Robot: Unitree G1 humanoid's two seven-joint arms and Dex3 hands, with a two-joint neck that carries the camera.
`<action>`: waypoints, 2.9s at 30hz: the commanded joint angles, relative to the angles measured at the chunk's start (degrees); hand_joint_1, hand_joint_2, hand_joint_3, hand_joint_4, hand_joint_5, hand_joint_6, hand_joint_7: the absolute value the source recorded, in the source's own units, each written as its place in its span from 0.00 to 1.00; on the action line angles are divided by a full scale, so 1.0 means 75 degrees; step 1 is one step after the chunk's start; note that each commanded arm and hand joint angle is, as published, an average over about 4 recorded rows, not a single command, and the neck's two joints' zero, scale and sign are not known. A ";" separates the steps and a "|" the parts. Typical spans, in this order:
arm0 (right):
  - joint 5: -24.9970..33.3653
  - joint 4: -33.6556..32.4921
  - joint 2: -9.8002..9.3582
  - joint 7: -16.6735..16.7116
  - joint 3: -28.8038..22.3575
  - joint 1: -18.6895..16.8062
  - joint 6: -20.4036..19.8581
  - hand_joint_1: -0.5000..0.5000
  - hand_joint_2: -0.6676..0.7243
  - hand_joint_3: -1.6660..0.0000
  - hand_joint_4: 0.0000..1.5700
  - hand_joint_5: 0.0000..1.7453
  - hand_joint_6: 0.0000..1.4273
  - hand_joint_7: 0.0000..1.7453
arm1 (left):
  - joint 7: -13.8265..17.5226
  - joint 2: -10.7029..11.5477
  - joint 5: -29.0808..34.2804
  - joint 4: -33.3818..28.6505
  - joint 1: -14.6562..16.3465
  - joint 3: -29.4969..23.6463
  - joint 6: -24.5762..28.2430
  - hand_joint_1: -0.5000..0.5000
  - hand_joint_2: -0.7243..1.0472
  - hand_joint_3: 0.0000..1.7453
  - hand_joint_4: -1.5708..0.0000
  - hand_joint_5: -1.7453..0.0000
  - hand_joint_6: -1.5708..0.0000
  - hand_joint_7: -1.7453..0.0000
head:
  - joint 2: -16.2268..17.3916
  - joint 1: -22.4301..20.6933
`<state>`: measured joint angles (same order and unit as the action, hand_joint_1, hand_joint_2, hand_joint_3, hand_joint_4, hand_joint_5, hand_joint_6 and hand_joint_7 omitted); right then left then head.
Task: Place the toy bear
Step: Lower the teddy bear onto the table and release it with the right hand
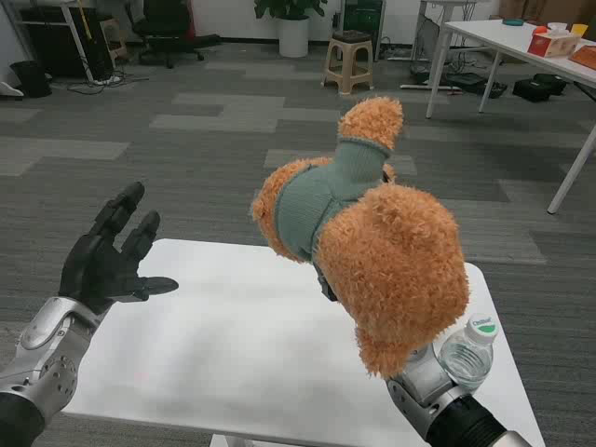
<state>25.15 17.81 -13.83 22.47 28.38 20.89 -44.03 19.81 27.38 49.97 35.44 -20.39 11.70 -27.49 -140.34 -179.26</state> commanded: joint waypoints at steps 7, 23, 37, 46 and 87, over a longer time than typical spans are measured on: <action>0.0033 0.0309 0.0180 0.0028 -0.0046 0.0203 -0.0071 0.08 0.09 0.19 1.00 0.94 0.94 0.70 | -0.0017 -0.0029 -0.0136 -0.0219 0.0024 -0.0039 -0.0023 0.27 0.58 0.05 1.00 1.00 1.00 0.88 | -0.0049 -0.0054; 0.0018 0.0318 0.0180 0.0028 -0.0046 0.0194 -0.0074 0.08 0.09 0.19 1.00 0.94 0.94 0.70 | -0.0017 -0.0029 -0.0138 -0.0225 0.0024 -0.0036 -0.0026 0.27 0.55 0.05 1.00 1.00 1.00 0.88 | -0.0057 -0.0044; -0.5416 0.0807 0.0338 0.0034 -0.1874 0.0566 -0.0112 0.04 0.05 0.21 0.95 0.94 0.92 0.80 | -0.0017 -0.0041 -0.0136 -0.0213 0.0024 -0.0036 -0.0020 0.28 0.55 0.05 1.00 1.00 1.00 0.88 | -0.0083 -0.0044; -0.9014 0.1317 0.0754 0.0502 -0.2859 0.0985 -0.0068 0.02 0.05 0.24 0.87 0.94 0.92 0.80 | -0.0017 -0.0029 -0.0136 -0.0166 0.0024 -0.0042 -0.0020 0.29 0.55 0.05 1.00 1.00 1.00 0.88 | -0.0118 -0.0091; -1.0259 0.6751 0.1392 0.0162 0.0853 0.3112 0.3000 0.04 0.09 0.58 0.00 0.62 0.08 0.95 | -0.0017 -0.0079 -0.0127 -0.0119 0.0006 0.0069 -0.0026 0.29 0.60 0.04 1.00 1.00 1.00 0.88 | 0.0026 0.0021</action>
<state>-54.72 67.80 -3.09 24.57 32.01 43.04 -22.29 19.72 27.15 49.03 34.07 -20.08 12.01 -27.47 -140.14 -179.11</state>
